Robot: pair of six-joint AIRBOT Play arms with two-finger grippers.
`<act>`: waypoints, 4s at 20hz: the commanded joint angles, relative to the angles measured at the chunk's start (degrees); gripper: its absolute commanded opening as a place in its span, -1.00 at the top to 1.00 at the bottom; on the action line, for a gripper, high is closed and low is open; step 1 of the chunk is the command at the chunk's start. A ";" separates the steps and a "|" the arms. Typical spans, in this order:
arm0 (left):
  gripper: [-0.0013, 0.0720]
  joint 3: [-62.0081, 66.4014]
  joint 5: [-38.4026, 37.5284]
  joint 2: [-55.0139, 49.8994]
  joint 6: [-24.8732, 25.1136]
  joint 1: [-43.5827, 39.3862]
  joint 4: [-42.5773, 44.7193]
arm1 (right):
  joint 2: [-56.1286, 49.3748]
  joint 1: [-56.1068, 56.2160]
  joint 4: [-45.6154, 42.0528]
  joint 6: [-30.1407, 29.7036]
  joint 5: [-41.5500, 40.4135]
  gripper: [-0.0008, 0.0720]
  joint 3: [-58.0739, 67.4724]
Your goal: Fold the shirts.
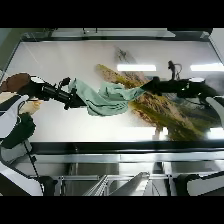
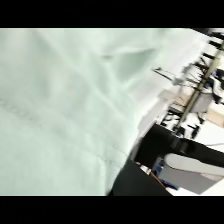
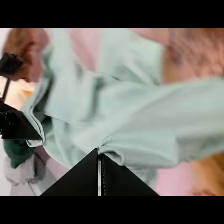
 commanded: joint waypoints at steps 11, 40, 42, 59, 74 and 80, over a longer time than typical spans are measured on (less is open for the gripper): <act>0.91 11.13 1.57 50.73 5.42 18.29 -32.54 | 51.41 -10.78 -18.47 3.65 -11.96 0.93 23.10; -0.96 -2.60 10.91 2.12 7.15 16.79 11.74 | 10.03 7.21 -11.19 12.68 -6.45 -0.98 -29.79; -0.96 4.52 10.97 -2.16 7.06 14.75 11.65 | 7.98 13.66 -6.91 12.22 -9.42 -0.98 -29.77; 0.93 30.95 -1.62 -12.09 3.52 10.19 -1.11 | 8.28 21.00 18.49 -1.88 -4.70 0.93 -23.19; 0.91 26.38 9.42 55.91 12.61 18.47 -12.44 | 59.08 -14.49 0.70 4.15 -0.24 0.93 9.42; 0.90 -3.93 16.20 49.29 12.52 8.83 -4.20 | 33.11 -6.78 -2.23 0.96 -0.26 0.93 9.42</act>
